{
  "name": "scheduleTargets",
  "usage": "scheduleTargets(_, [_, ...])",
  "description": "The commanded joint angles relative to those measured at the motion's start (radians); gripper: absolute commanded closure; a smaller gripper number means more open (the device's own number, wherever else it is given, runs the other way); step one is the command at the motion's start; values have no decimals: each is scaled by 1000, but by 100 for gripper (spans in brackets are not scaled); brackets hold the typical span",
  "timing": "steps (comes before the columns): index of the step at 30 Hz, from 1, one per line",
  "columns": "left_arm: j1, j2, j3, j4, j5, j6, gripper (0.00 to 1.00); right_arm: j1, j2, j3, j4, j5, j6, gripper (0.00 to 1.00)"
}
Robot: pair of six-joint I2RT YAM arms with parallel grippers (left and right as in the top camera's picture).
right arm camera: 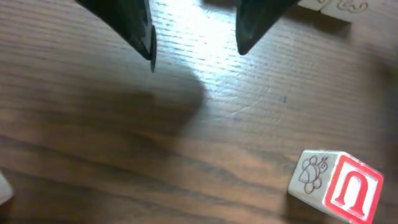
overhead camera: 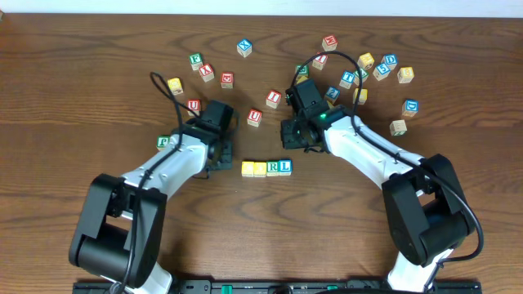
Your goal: Spell out CORL
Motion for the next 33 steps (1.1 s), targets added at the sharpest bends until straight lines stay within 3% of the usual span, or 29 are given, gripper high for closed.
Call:
scheduleTargets(1, [50,3,16,-8,-21,21,93,0,5,-4,-4,1,-6,54])
scheduleTargets(3, [72,3,16,-7,-20,21,92,0,5,-4,-5,1,-5,55])
scheduleTargets(6, [101,3,16,-10,-20,26,93,4,5,-4,-5,1,17,67])
scheduleTargets(13, [112,3,16,-20,-21,90,93,27,5,-4,1,2,32,66])
scheduleTargets(25, [112,4,12,-19,-21,97,93,86,5,-4,-9,2,48,67])
scheduleTargets(33, [112,4,12,-13,-21,97,92,93,5,-4,-39,103,179,67])
